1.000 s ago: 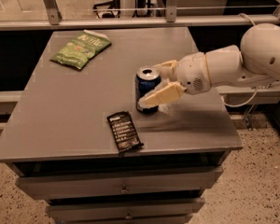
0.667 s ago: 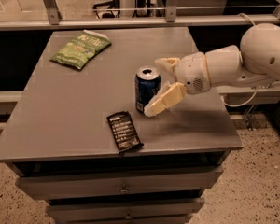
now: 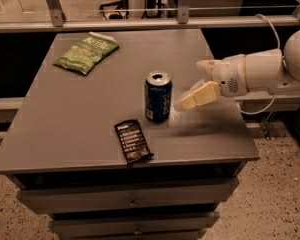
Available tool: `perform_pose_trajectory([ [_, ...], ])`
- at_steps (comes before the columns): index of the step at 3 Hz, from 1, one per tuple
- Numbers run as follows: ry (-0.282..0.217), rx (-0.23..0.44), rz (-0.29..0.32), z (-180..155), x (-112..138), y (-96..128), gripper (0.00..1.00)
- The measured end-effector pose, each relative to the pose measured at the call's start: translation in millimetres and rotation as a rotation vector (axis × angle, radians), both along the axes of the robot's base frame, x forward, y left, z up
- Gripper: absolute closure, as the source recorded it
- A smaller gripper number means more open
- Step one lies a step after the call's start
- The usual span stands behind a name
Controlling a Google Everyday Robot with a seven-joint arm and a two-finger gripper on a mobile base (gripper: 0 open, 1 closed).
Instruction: Move pepsi can near rxbar chocolate
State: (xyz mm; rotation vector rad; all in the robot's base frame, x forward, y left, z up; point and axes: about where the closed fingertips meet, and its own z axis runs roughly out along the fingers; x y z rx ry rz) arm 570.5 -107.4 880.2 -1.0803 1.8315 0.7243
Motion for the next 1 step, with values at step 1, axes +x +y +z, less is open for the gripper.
perform_pose_trajectory([
  [1,0.000,0.000,0.000,0.0,0.0,0.0,0.00],
])
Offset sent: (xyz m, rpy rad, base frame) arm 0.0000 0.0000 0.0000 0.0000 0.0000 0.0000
